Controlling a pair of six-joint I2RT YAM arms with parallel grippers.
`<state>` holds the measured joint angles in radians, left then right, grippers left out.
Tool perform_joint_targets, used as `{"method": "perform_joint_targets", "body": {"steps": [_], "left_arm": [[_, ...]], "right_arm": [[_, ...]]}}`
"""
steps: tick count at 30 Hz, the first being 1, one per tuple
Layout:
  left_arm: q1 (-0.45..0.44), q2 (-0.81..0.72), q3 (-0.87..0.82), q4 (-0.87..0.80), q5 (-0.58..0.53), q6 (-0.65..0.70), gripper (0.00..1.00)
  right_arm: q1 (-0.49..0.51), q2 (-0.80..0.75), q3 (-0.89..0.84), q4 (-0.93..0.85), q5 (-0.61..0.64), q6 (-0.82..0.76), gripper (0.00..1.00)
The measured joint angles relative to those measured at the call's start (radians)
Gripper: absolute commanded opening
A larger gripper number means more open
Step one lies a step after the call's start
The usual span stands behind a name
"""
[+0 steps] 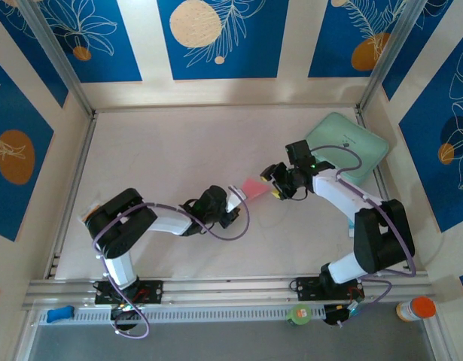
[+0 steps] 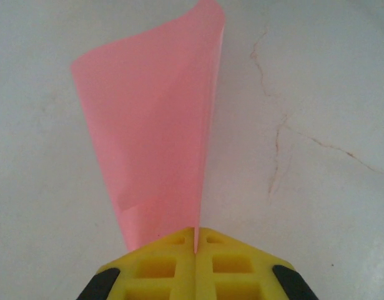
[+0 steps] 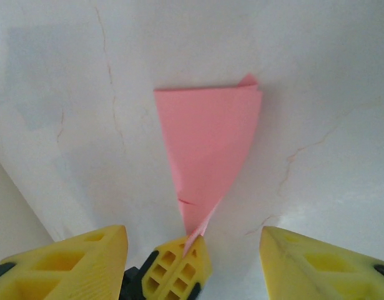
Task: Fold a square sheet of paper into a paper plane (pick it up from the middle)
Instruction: Fold the wing for the fifth time at the center of the table.
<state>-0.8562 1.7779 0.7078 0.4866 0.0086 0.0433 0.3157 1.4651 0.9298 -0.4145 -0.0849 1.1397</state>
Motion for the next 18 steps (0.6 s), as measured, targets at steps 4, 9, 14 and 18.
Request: {"method": "perform_joint_targets", "body": {"steps": [4,9,14,18], "left_arm": [[0.031,0.0,0.014,-0.033,0.053,-0.102,0.0],[0.066,0.0,0.028,-0.057,0.114,-0.225,0.0],[0.087,0.0,0.034,-0.065,0.156,-0.328,0.0],[0.101,0.0,0.037,-0.062,0.19,-0.406,0.0]], "right_arm": [[-0.021,-0.018,-0.044,0.006,0.007,-0.034,0.58],[-0.023,-0.023,-0.097,0.032,0.001,-0.077,0.58],[-0.02,-0.023,-0.137,0.096,-0.028,-0.141,0.58],[-0.003,-0.014,-0.152,0.145,-0.07,-0.204,0.57]]}}
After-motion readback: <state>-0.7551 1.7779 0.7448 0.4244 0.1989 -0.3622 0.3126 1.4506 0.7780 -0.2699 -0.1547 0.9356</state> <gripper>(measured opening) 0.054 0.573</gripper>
